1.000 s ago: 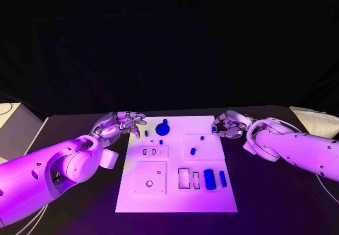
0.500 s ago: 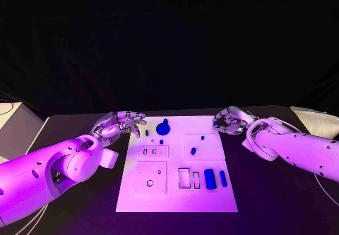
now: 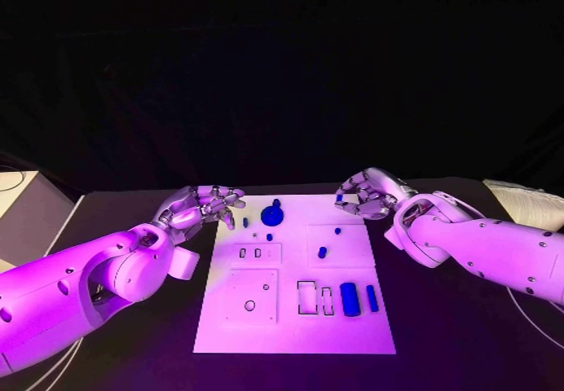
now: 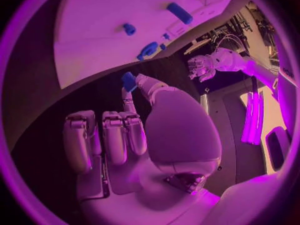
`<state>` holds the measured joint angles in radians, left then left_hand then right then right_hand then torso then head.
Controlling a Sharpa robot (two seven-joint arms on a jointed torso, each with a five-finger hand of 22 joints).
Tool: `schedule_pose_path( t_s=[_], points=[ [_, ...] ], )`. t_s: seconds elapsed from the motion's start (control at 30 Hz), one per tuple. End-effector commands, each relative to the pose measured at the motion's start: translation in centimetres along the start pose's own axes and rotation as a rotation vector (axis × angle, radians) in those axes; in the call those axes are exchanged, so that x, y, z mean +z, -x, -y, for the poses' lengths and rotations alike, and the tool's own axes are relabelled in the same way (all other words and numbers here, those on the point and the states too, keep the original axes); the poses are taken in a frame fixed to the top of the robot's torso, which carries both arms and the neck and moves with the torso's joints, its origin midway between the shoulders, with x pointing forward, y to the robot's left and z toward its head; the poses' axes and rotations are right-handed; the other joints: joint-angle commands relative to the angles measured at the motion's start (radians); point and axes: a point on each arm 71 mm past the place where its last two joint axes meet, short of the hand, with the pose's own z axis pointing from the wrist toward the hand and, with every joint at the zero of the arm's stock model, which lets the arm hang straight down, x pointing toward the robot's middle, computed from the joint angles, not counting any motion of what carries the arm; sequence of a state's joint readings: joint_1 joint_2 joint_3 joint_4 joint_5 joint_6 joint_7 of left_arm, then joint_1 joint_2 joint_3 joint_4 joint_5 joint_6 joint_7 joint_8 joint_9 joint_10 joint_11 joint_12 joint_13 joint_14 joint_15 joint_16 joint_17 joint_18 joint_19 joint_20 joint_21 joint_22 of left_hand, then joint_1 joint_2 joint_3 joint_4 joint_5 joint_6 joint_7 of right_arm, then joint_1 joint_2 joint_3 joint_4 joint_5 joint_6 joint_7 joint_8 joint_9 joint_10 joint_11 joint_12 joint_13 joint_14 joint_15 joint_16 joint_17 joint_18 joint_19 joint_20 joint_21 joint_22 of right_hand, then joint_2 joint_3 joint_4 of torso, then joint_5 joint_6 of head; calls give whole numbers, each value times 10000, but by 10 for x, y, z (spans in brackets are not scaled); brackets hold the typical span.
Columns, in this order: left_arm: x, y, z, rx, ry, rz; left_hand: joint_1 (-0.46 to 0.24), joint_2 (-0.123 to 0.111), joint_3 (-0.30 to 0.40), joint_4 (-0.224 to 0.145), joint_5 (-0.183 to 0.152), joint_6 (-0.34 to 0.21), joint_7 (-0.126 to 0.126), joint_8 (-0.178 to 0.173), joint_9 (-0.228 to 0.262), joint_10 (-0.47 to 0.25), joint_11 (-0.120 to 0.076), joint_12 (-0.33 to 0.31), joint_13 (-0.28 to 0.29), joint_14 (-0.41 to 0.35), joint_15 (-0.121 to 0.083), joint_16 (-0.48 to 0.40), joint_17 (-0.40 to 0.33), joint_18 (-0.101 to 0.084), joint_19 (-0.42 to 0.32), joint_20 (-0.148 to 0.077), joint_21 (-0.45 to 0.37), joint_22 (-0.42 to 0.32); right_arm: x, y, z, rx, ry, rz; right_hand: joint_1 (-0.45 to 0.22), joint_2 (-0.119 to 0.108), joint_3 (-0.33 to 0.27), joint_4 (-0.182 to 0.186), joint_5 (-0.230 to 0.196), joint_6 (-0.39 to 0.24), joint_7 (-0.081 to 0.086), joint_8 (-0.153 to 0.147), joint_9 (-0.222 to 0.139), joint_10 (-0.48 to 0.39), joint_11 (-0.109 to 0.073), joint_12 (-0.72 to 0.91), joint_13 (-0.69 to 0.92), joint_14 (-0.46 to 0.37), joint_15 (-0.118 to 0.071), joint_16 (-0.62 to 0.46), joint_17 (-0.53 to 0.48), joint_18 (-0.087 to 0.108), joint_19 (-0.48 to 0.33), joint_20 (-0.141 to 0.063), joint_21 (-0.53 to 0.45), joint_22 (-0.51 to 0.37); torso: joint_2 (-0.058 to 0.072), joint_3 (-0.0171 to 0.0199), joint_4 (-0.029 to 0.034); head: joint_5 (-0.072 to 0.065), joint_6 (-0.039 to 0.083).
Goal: Assemble the parts on the task board
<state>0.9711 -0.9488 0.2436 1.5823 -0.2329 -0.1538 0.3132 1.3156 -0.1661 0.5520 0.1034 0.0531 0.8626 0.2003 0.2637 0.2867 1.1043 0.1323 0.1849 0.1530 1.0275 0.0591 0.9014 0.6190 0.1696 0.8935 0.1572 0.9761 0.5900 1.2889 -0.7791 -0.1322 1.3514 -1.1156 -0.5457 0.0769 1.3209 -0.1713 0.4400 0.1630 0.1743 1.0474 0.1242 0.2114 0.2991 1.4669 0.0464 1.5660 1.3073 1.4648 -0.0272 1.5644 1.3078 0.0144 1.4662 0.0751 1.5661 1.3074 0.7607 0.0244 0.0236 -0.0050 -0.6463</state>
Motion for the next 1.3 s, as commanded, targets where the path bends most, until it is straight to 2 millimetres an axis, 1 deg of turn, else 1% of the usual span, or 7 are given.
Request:
schedule_pose_path(
  t_s=[0.03, 0.3, 0.47, 0.6, 0.77, 1.13, 1.3],
  points=[
    [1, -2, 0, -56, -43, -54, -41, 57, -17, 3, -37, -61, 39, -42, 3, -64, 6, -28, -10, 37, 34, 60, 13, 138, 46, 19, 47, -12, 3, -8, -18, 187, -145, 182, -89, 18, -47, 17, -288, -14, -57, 82, 47, 1039, -63, 48, 2635, 1045, -55, 41, 2565, -144, 1046, -25, 47, 2634, -78, -37, -50, 85, -43],
    [3, -4, -1, -87, -23, -73, -41, 57, -17, 3, -37, -61, 39, -42, 3, -64, 6, -27, -9, 37, 34, 60, 13, 138, 46, 19, 47, -12, 6, -46, -72, 463, 519, -452, -62, 63, -35, 21, -468, -24, -70, 133, 62, 1039, -76, 48, 2635, 1039, -56, 31, 2539, -144, 1046, -27, 47, 2634, -157, -89, -74, 278, -133],
    [4, -5, -2, -107, -22, -102, -41, 57, -17, 3, -37, -61, 39, -42, 3, -64, 6, -27, -9, 37, 34, 60, 13, 138, 46, 19, 47, -12, 8, -68, -93, 366, 770, -909, -41, 74, -22, 10, -454, -27, -74, 141, 65, 1039, -80, 48, 2635, 1038, -58, 30, 2536, -144, 1046, -27, 47, 2634, -182, -122, -95, 332, -172],
    [5, -6, -2, -123, -21, -126, -41, 57, -17, 3, -37, -61, 39, -42, 3, -64, 6, -27, -9, 37, 34, 60, 13, 138, 46, 19, 47, -12, 9, -86, -104, 344, 620, -1223, -41, 71, -23, 10, -447, -54, -63, 137, 62, 1039, -76, 48, 2635, 1032, -59, 21, 2510, -144, 1046, -28, 47, 2634, -187, -134, -97, 355, -202],
    [5, -7, -2, -133, -19, -145, -52, 64, -21, 12, -35, -60, 37, -40, 5, -61, 5, -19, -5, 43, 37, 66, 16, 139, 50, 24, 50, -13, 6, -108, -116, 76, 593, -1372, -10, 60, -8, -15, -336, -130, -44, 133, 56, 1039, -60, 48, 2635, 1030, -45, 19, 2504, -144, 1046, -23, 47, 2634, -163, -122, -94, 360, -213],
    [5, -7, -2, -135, -12, -156, -52, 64, -21, 12, -35, -60, 37, -40, 5, -61, 5, -19, -5, 43, 37, 66, 16, 139, 50, 24, 50, -13, 3, -130, -129, -435, 777, -1324, 6, 37, -7, -35, -266, -138, -40, 147, 60, 1039, -56, 48, 2635, 1030, -42, 18, 2503, -144, 1046, -20, 47, 2634, -147, -114, -74, 405, -295],
    [5, -6, -2, -132, -6, -148, -52, 64, -21, 12, -35, -60, 37, -40, 5, -61, 5, -19, -5, 43, 37, 66, 16, 139, 50, 24, 50, -13, 1, -137, -133, -546, 965, -1422, 6, 27, -10, -38, -256, -138, -40, 150, 61, 1039, -56, 48, 2635, 1034, -41, 24, 2518, -144, 1046, -19, 47, 2634, -142, -108, -87, 433, -333]
  ],
)
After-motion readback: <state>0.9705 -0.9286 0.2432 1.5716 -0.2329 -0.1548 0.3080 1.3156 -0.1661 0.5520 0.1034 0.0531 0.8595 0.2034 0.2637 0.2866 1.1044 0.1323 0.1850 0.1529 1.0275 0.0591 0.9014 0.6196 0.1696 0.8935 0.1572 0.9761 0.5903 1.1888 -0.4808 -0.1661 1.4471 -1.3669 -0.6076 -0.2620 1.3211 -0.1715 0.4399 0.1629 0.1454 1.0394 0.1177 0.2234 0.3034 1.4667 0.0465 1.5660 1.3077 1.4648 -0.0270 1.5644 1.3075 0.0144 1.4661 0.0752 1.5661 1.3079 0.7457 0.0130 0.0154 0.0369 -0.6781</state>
